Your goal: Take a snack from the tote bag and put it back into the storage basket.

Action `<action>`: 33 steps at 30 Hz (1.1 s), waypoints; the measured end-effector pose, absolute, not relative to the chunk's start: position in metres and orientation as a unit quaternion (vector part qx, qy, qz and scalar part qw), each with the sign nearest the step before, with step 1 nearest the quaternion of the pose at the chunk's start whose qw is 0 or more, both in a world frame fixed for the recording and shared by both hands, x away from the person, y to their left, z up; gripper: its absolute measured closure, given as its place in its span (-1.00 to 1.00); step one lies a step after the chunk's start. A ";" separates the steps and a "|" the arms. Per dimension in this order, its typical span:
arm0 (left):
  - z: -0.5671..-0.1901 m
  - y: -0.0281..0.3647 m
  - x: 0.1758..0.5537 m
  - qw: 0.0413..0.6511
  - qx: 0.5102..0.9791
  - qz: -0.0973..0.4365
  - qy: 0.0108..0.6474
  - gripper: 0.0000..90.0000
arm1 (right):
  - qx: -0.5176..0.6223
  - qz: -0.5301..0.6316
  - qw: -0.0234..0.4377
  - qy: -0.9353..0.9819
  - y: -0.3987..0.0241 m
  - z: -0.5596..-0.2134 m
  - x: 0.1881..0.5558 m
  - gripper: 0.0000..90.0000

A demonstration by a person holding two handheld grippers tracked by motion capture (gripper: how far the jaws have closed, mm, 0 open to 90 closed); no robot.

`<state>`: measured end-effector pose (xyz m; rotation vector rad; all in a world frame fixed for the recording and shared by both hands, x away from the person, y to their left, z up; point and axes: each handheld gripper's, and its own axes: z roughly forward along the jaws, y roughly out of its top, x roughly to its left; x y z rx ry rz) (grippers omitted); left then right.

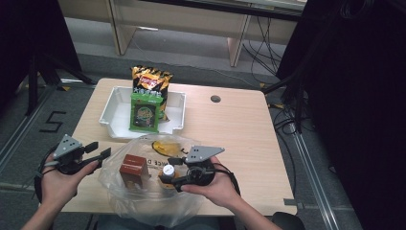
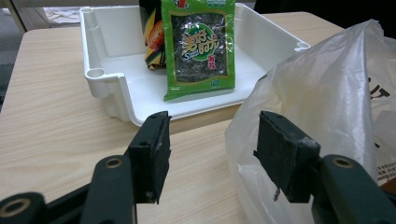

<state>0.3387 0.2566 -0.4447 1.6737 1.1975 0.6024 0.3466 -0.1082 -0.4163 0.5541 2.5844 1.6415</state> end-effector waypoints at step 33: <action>-0.448 0.254 0.338 0.474 0.694 0.241 0.486 -0.02 | 0.172 0.469 0.015 0.866 -0.100 -0.460 0.344 -0.28</action>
